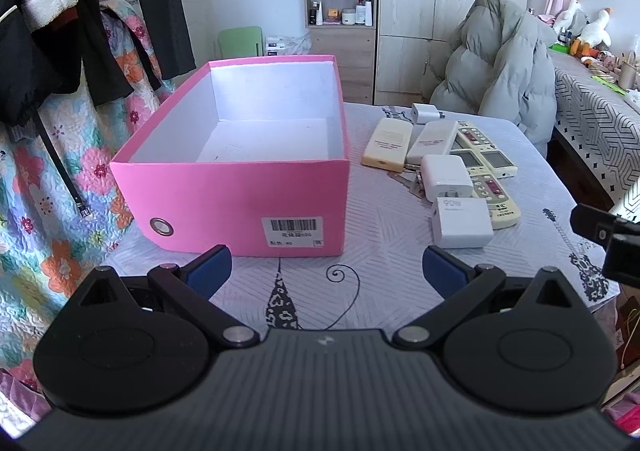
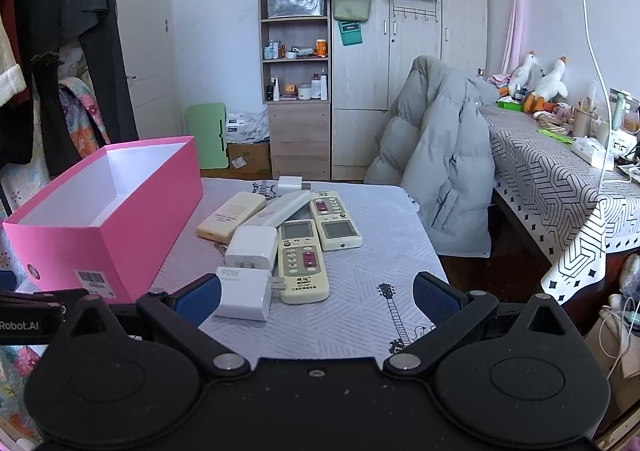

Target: Organize rigid objects

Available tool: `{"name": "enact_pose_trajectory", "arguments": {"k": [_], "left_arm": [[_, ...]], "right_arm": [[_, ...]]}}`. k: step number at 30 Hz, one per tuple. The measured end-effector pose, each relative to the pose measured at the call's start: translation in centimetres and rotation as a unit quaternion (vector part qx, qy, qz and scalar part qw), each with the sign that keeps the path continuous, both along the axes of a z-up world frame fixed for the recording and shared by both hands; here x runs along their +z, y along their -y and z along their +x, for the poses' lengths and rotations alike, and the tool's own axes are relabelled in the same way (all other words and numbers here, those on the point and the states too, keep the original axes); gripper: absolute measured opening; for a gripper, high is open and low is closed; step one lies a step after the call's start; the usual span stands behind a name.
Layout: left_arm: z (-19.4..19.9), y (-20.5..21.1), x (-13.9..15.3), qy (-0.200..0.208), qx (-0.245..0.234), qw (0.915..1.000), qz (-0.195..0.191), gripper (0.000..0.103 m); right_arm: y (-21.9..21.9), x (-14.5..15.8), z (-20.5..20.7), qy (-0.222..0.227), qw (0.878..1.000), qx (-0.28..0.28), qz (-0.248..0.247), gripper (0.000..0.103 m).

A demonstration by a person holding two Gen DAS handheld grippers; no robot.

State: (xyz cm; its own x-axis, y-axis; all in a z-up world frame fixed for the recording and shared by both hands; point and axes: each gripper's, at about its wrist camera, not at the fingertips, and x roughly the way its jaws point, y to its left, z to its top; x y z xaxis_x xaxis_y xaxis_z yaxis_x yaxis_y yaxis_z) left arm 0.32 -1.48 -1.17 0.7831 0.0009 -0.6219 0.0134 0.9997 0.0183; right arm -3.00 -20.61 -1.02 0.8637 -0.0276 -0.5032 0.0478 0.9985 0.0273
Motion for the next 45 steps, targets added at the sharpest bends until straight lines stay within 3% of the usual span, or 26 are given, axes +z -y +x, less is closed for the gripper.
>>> {"name": "enact_pose_trajectory", "arguments": {"k": [20,25,33,40,45], "left_arm": [[0.2,1.2,-0.1,-0.008,-0.007,0.9999,-0.001,0.103],[0.8,0.9,0.0,-0.011,-0.011,0.9999,0.004,0.103],[2.5,-1.2,3.0,0.019,-0.048,0.9986,0.007,0.103],[5.5,-5.3,5.9,0.029,-0.072,0.9964,0.034,0.103],[9.9,-10.6,6.4,-0.018,-0.042,0.9988,0.016,0.103]], "right_arm": [[0.4,-0.8,-0.3,0.013,1.000,0.023,0.010,0.103],[0.7,-1.1,-0.5,0.060,0.997,0.045,0.032,0.103],[-0.4,0.2,1.8,0.101,0.991,0.084,-0.016,0.103],[-2.2,0.3,5.6,0.039,0.990,0.133,-0.012,0.103],[-3.3,-1.8,8.0,-0.030,0.986,0.161,0.014,0.102]]}}
